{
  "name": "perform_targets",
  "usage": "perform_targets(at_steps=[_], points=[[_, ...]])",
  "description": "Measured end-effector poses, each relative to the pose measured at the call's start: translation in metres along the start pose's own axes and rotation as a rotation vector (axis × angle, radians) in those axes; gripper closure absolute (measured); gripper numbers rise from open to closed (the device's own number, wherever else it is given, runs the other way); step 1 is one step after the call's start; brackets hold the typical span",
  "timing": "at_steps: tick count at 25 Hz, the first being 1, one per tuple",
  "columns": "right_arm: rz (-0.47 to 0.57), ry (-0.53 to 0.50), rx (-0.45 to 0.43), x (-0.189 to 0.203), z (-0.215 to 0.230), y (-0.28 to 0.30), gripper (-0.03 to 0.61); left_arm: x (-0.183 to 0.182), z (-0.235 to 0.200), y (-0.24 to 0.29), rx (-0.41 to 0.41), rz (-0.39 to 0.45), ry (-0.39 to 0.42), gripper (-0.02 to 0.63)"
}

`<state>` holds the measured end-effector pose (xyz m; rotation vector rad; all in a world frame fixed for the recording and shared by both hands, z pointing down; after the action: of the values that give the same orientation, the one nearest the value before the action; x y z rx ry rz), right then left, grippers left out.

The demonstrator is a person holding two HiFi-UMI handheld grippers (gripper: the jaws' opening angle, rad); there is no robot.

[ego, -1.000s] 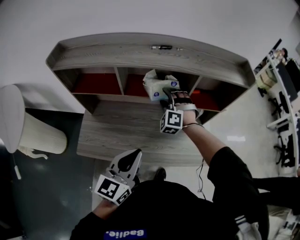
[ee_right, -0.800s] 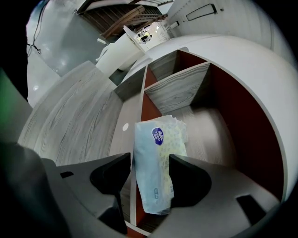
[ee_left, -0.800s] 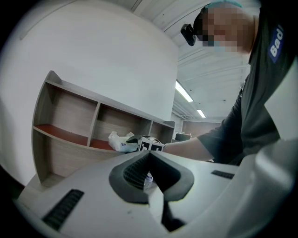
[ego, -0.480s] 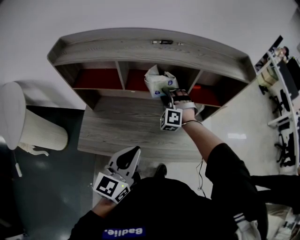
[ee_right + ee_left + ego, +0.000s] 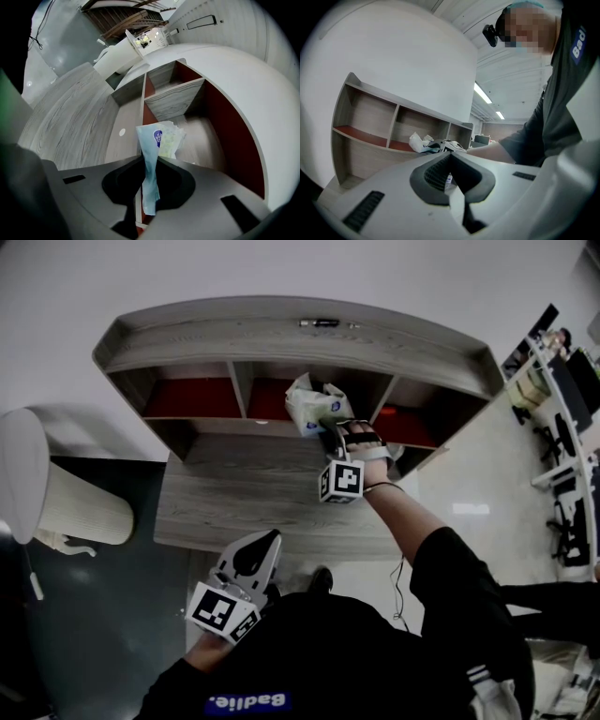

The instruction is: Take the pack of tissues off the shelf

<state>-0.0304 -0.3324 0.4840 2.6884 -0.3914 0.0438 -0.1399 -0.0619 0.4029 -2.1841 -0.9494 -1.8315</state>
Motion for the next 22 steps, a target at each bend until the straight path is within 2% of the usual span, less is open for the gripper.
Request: perform_targets(at_steps=[9,22], points=[[0.034,0.035,0.011,-0.001,0.009,-0.034,0.512,0.0,0.002,0.003,0.038,0.007,0.004,0.615],[0.129,0.219,-0.032,0.004,0.023,-0.103,0.514,0.001,0.013,0.017,0.111,0.003,0.024,0.615]])
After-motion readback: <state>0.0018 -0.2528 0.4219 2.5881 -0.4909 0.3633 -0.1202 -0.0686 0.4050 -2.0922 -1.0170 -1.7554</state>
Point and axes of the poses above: the fingertips, and each gripper's own axes: y forward along the fingers, z to its right, x out of its underside, the point moved 8 cm from there along -y, backward along the fingers, and after that the axes turned 13 degrees about -z, right-handed, at the moved point
